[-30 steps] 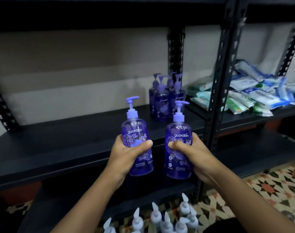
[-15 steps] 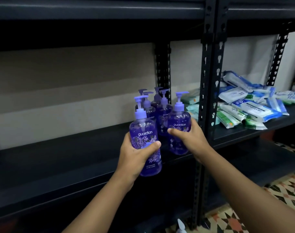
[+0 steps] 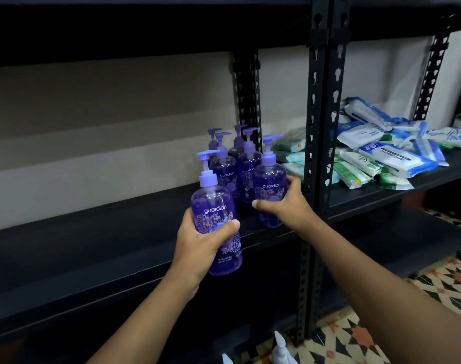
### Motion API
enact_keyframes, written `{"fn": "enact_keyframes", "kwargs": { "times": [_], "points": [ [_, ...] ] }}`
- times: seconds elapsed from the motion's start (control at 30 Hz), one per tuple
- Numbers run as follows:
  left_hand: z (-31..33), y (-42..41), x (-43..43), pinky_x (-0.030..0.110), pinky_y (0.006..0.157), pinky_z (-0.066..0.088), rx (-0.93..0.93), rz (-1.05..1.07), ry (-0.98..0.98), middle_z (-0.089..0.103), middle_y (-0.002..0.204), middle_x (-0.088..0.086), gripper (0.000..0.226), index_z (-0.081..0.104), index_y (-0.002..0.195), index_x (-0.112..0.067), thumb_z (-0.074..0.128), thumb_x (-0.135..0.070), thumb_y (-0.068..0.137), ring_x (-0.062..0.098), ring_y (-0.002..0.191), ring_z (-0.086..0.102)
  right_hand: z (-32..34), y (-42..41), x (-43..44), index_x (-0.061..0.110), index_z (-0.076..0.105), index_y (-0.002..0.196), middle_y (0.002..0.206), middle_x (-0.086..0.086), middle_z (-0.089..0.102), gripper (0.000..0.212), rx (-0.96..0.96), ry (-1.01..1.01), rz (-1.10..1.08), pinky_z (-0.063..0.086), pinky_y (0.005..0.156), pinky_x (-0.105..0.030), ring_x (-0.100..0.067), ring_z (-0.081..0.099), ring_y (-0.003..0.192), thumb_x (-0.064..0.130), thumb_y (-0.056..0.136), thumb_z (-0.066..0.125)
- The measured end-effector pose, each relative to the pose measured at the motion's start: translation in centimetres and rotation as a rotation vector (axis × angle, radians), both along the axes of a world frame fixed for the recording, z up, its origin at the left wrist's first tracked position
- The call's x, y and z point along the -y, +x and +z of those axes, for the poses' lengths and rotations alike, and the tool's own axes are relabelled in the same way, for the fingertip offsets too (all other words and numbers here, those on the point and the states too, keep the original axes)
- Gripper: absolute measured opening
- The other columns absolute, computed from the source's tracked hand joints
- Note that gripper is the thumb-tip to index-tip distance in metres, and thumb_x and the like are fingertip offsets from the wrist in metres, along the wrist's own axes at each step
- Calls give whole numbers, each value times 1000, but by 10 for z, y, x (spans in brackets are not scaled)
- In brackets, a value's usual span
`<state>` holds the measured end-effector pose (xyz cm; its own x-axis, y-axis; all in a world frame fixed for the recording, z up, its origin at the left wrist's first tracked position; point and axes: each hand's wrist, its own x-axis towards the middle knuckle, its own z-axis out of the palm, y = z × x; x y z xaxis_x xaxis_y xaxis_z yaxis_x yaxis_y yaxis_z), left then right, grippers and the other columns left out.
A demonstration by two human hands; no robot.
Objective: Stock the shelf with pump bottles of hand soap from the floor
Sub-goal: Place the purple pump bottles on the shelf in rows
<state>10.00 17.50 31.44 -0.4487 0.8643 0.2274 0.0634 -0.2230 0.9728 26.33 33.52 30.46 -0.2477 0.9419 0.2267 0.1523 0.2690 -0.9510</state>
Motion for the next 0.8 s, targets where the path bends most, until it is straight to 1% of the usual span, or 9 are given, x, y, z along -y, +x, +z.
{"fn": "enact_keyframes", "kwargs": {
  "times": [0.03, 0.1, 0.2, 0.3, 0.4, 0.47, 0.63, 0.7, 0.8],
  "points": [
    [0, 0, 1, 31, 73, 58, 0, 0, -2, 76, 101, 2, 51, 63, 115, -24, 88, -13, 72, 18, 86, 75, -3, 2, 3, 15, 24, 145, 141, -2, 40, 108, 97, 24, -33, 44, 104, -33, -16, 51, 122, 34, 65, 94],
    [-1, 1, 2, 32, 74, 58, -3, 0, -8, 76, 101, 1, 54, 62, 116, -24, 89, -14, 70, 19, 88, 75, -10, 2, 9, 12, 28, 145, 141, -5, 38, 106, 197, 74, -106, 40, 100, -28, -19, 48, 123, 34, 65, 94],
    [-3, 1, 2, 36, 79, 60, -15, 4, -11, 76, 101, 2, 57, 62, 116, -25, 92, -16, 68, 20, 89, 75, -16, -1, 10, 13, 36, 134, 135, -5, 52, 92, 190, 101, -167, 43, 90, -28, -20, 57, 112, 32, 65, 94],
    [-3, 2, 3, 36, 81, 60, -18, 14, 0, 76, 102, 2, 55, 62, 117, -24, 89, -13, 71, 20, 90, 75, -14, -4, 6, 16, 38, 129, 126, -1, 60, 84, 211, 88, -190, 45, 85, -30, -19, 58, 101, 34, 67, 93],
    [-4, 1, 3, 38, 81, 60, -19, 18, 6, 76, 102, 3, 58, 62, 117, -24, 91, -14, 69, 22, 91, 75, -10, -8, 2, 14, 39, 132, 127, -4, 62, 81, 244, 74, -185, 45, 85, -30, -25, 61, 106, 33, 71, 90],
    [-4, 0, 4, 39, 82, 61, -21, 20, 5, 76, 101, 4, 63, 62, 117, -24, 93, -21, 62, 23, 90, 75, -7, -12, -1, 13, 39, 133, 128, -6, 62, 80, 264, 64, -183, 44, 85, -30, -28, 61, 111, 31, 73, 89],
    [-8, -2, 5, 39, 80, 61, -21, 29, 1, 75, 101, 4, 63, 62, 115, -25, 88, -28, 57, 23, 88, 75, -5, -20, -9, 12, 40, 128, 129, -8, 61, 75, 271, 36, -199, 47, 89, -34, -31, 61, 112, 28, 73, 89],
    [-9, -3, 6, 38, 79, 61, -23, 34, 0, 75, 100, 4, 62, 63, 114, -25, 89, -26, 58, 23, 88, 75, -5, -22, -11, 11, 41, 128, 129, -9, 60, 75, 278, 29, -198, 47, 91, -35, -31, 60, 112, 28, 73, 89],
    [-11, -4, 7, 39, 80, 61, -13, 35, -3, 76, 100, 5, 58, 63, 114, -23, 93, -15, 66, 25, 89, 75, -4, -23, -14, 9, 41, 129, 131, -11, 58, 77, 296, 26, -199, 47, 93, -36, -33, 59, 115, 28, 73, 89]
  ]
}}
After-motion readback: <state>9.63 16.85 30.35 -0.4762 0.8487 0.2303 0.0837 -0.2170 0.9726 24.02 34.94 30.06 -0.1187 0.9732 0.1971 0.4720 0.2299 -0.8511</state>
